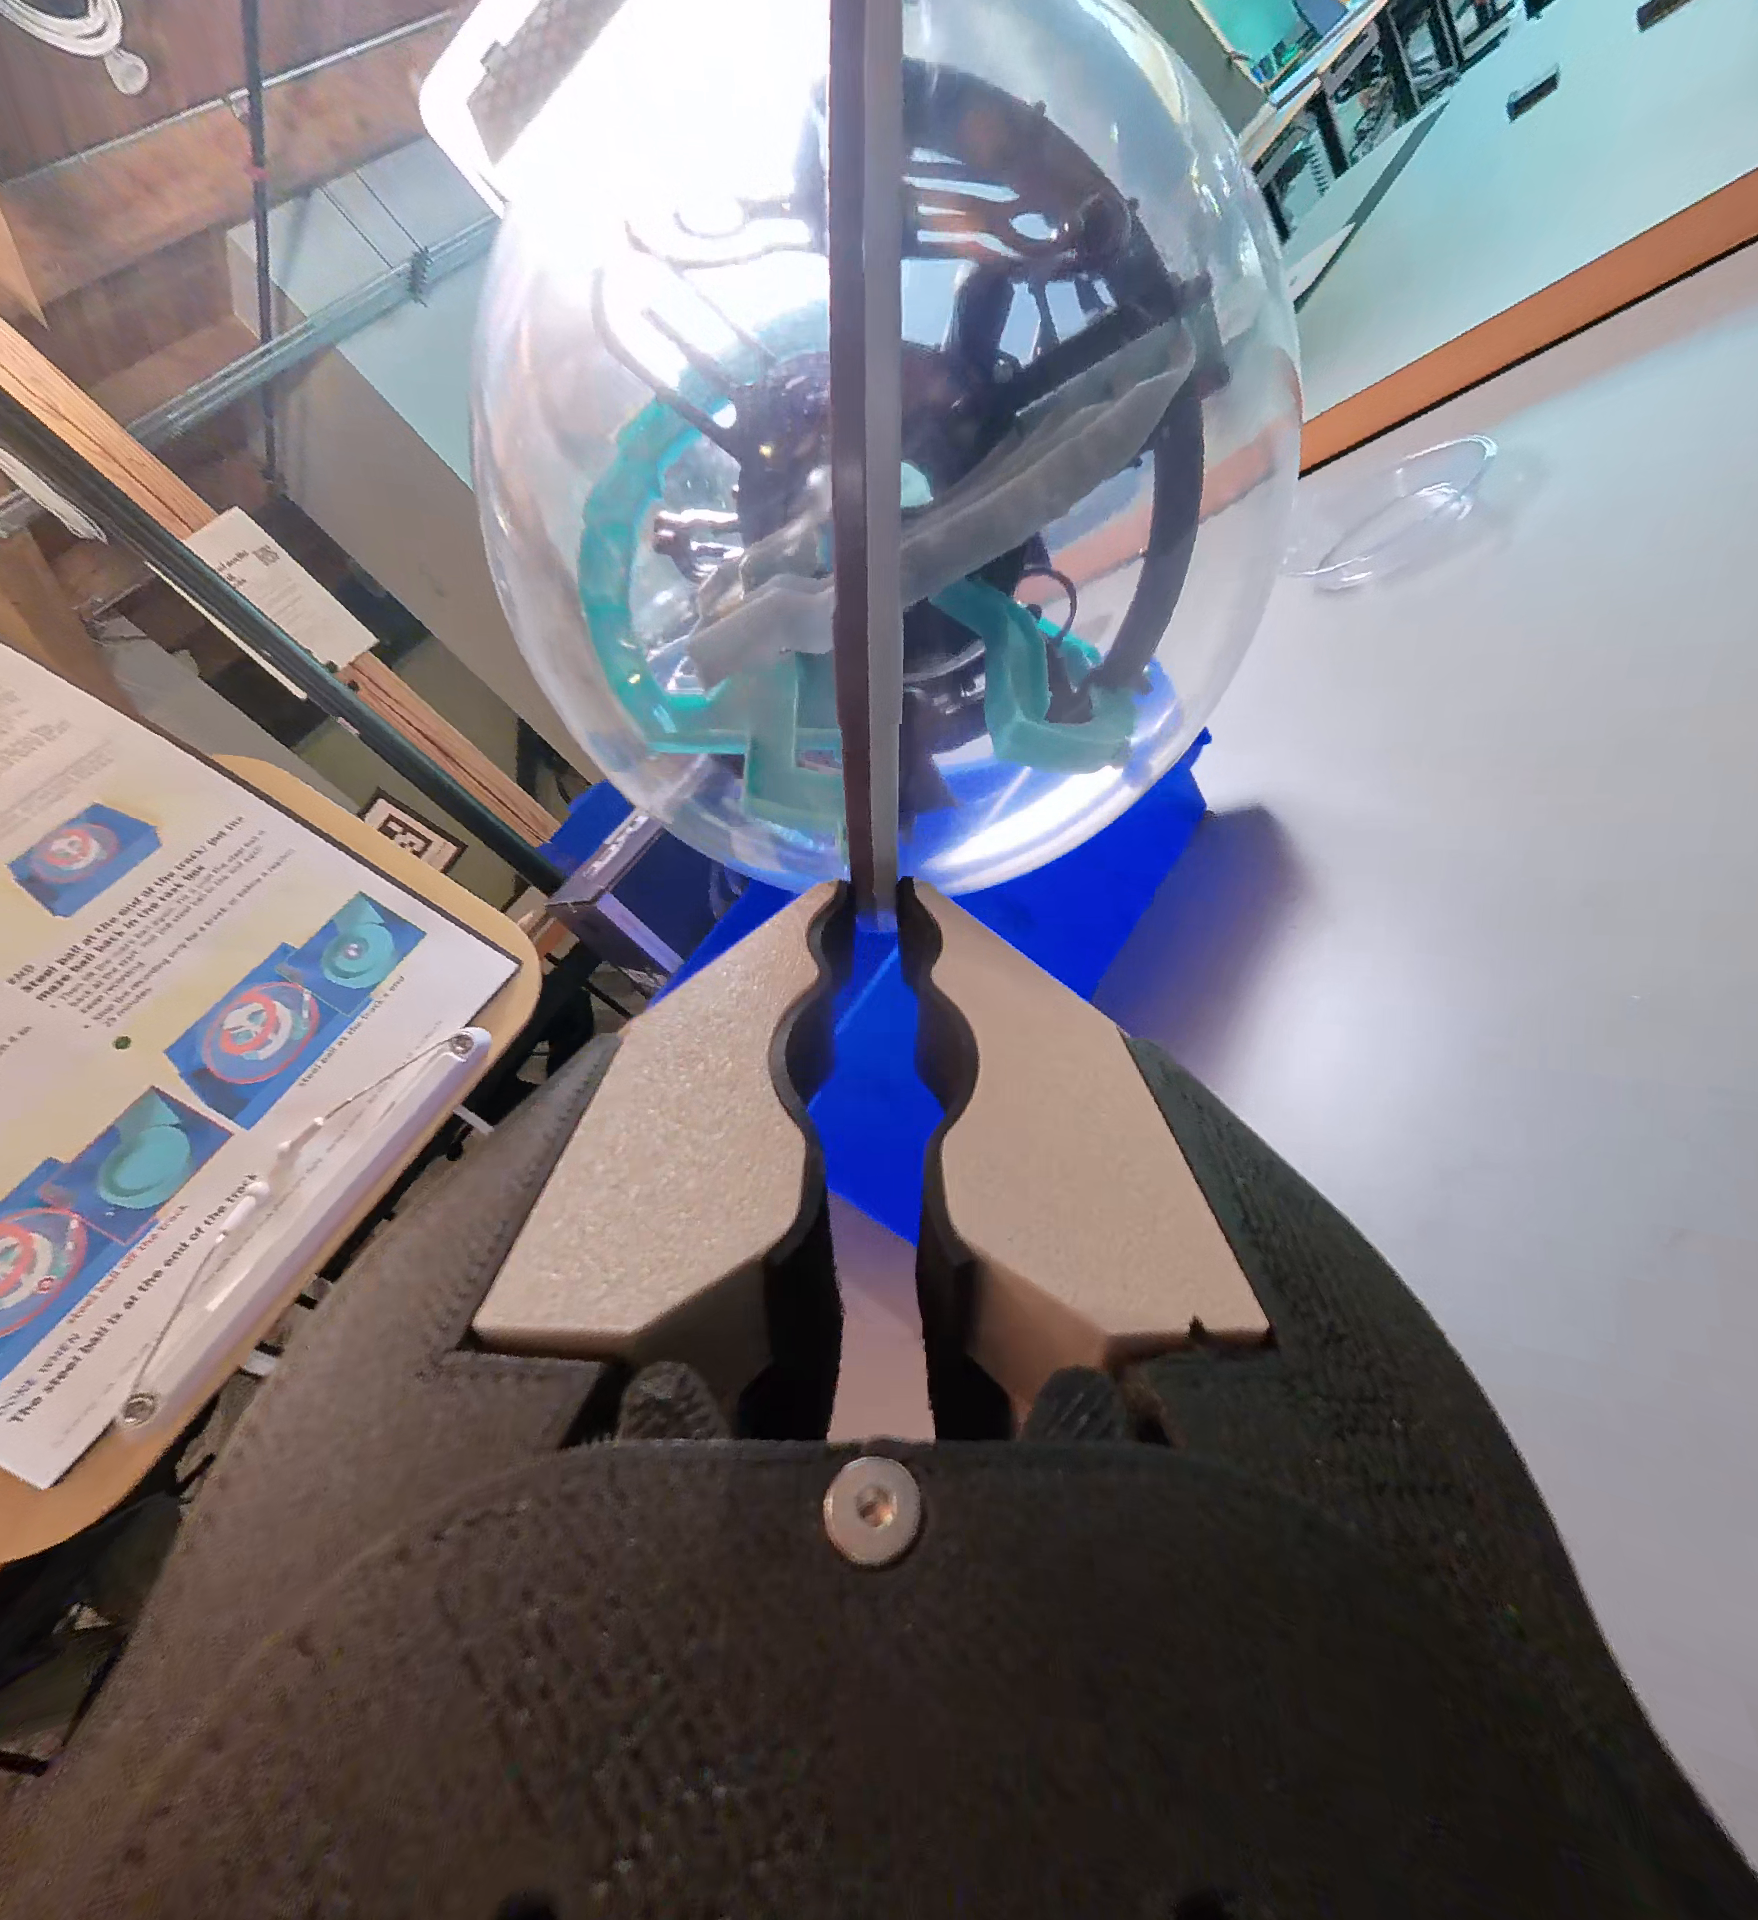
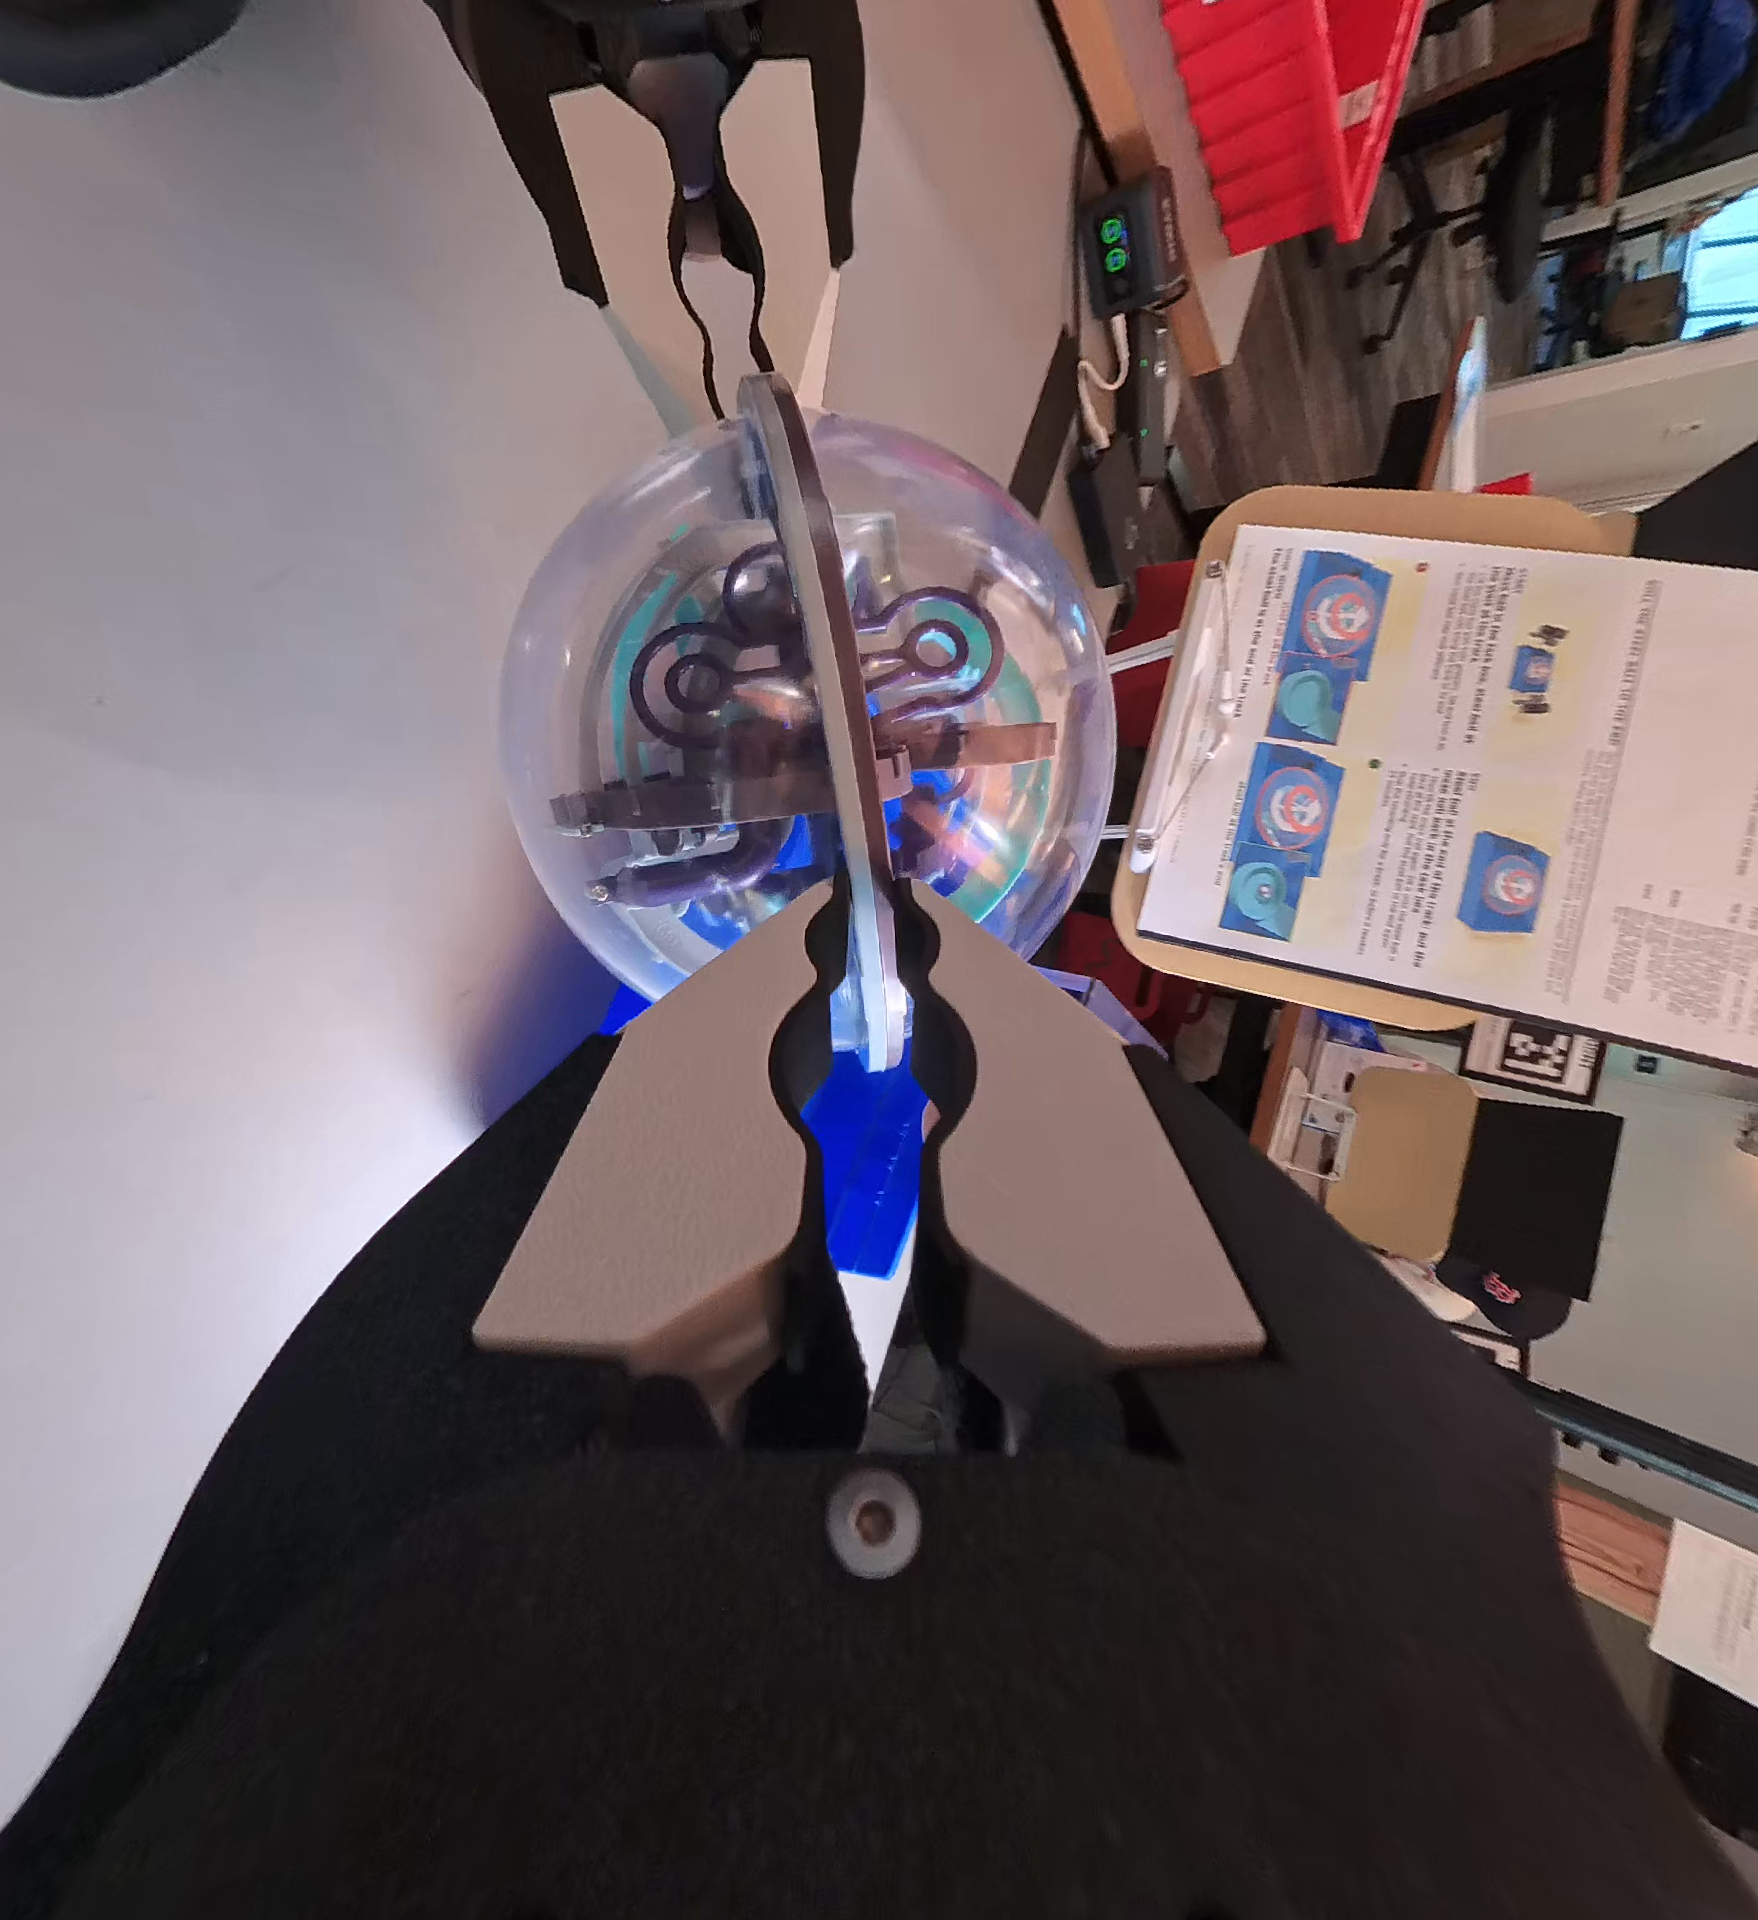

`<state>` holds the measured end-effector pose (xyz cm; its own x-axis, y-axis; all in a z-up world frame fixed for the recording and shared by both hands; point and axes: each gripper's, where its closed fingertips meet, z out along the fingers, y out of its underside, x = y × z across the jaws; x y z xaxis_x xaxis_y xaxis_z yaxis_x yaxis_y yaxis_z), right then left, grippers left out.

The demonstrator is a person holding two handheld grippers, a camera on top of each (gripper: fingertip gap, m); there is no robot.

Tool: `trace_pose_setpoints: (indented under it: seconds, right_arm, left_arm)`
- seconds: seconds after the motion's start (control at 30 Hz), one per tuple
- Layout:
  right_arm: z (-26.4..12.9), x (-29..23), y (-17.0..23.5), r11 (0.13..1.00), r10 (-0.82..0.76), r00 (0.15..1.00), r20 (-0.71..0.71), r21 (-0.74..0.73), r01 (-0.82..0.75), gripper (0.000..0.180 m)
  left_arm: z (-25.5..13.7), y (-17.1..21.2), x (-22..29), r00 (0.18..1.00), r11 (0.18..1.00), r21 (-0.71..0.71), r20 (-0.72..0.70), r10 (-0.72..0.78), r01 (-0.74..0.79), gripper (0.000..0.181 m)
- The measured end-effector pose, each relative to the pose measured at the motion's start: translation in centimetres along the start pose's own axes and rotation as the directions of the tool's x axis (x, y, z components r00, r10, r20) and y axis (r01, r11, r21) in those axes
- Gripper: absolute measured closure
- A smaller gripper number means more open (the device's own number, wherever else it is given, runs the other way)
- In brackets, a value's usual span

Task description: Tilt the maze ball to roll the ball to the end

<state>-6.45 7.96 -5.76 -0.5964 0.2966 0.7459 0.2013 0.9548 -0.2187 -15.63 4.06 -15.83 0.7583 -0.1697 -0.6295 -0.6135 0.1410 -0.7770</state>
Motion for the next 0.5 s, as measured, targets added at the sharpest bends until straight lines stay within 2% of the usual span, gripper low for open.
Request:
trace_pose_setpoints:
  seconds: [0.5]
  right_arm:
    - [-1.4, 0.2, -1.7, 0.991, -0.128, 0.977, -0.168, 0.010, 0.131, 0.173]
  left_arm:
    - [-1.1, -1.7, -1.8, 0.971, 0.982, 0.001, 0.151, 0.187, -0.190, 0.175]
